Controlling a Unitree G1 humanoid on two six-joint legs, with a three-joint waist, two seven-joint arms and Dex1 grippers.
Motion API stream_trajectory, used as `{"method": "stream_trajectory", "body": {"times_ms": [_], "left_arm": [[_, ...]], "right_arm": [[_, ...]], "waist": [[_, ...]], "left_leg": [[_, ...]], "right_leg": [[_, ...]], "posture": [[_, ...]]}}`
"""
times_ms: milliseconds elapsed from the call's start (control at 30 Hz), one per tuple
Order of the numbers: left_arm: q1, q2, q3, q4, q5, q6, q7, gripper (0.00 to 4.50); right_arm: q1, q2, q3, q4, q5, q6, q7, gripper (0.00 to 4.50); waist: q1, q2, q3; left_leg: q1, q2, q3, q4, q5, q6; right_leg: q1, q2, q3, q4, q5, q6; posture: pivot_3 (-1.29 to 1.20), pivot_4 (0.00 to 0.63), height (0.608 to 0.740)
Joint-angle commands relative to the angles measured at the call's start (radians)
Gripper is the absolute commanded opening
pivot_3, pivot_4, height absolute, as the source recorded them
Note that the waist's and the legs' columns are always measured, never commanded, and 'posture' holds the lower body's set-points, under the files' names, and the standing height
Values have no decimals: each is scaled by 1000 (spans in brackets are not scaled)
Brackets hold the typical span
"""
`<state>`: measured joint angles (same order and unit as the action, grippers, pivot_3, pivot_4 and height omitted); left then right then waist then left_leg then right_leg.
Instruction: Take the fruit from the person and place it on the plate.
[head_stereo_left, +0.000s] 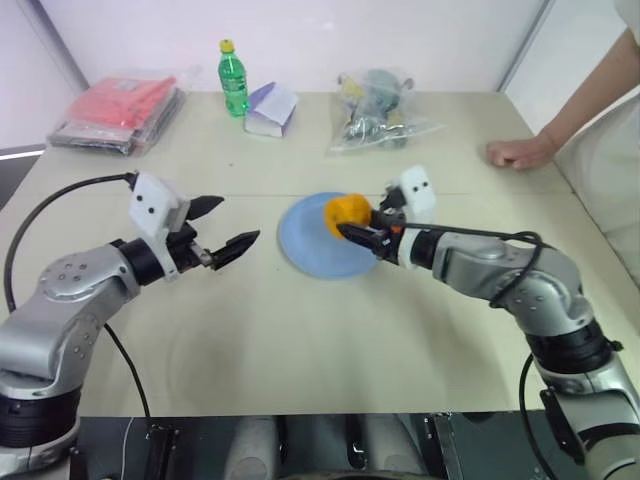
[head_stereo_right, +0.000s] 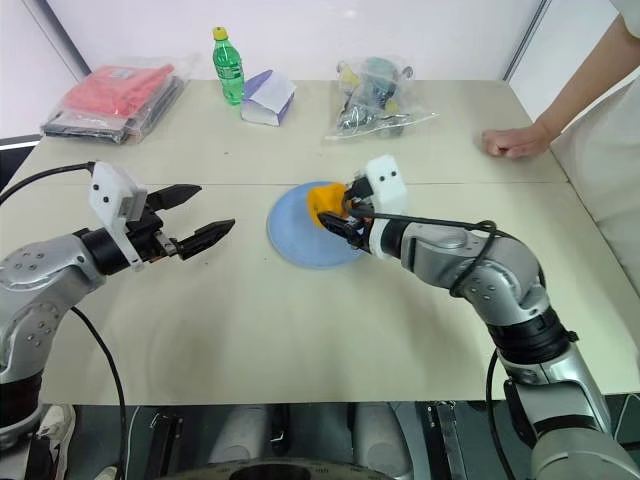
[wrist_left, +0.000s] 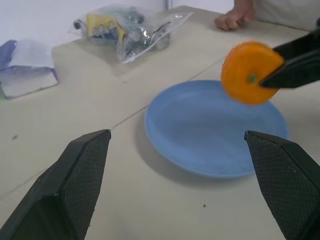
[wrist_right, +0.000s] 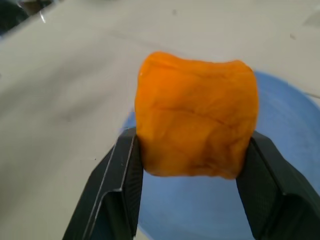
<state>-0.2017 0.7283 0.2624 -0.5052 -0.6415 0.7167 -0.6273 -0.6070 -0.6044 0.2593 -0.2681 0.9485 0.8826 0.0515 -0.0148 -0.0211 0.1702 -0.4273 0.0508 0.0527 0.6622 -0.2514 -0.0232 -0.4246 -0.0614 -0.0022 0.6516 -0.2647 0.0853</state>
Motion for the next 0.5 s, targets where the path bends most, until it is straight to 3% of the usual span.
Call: {"method": "stream_trajectory", "body": {"times_ms": [33,200,433,467,500], "left_arm": [[36,22,40,-43,-27,16,-10,4500],[87,56,81,-77,-75,49,-29,4500],[129,94,102,-106,-116,72,-47,4500],[133,98,101,-109,-119,72,-52,4500],[136,101,101,-111,-122,72,-54,4500]], "right_arm": [[-62,31,77,60,-195,-56,83,1968],[-80,79,128,139,-386,-114,172,1968],[-62,131,103,149,-496,-111,253,1968],[-58,135,100,146,-508,-109,260,2999],[-54,138,97,143,-518,-108,267,3302]], "waist": [[0,0,0],[3,0,0],[2,0,0],[1,0,0],[2,0,0]], "left_leg": [[0,0,0,0,0,0],[0,0,0,0,0,0],[0,0,0,0,0,0],[0,0,0,0,0,0],[0,0,0,0,0,0]], "right_leg": [[0,0,0,0,0,0],[-1,0,0,0,0,0],[0,-1,0,0,0,0],[-1,-1,0,0,0,0],[-1,-1,0,0,0,0]], "posture": [[0,150,731],[0,150,731],[0,150,731],[0,150,731],[0,150,731]]}}
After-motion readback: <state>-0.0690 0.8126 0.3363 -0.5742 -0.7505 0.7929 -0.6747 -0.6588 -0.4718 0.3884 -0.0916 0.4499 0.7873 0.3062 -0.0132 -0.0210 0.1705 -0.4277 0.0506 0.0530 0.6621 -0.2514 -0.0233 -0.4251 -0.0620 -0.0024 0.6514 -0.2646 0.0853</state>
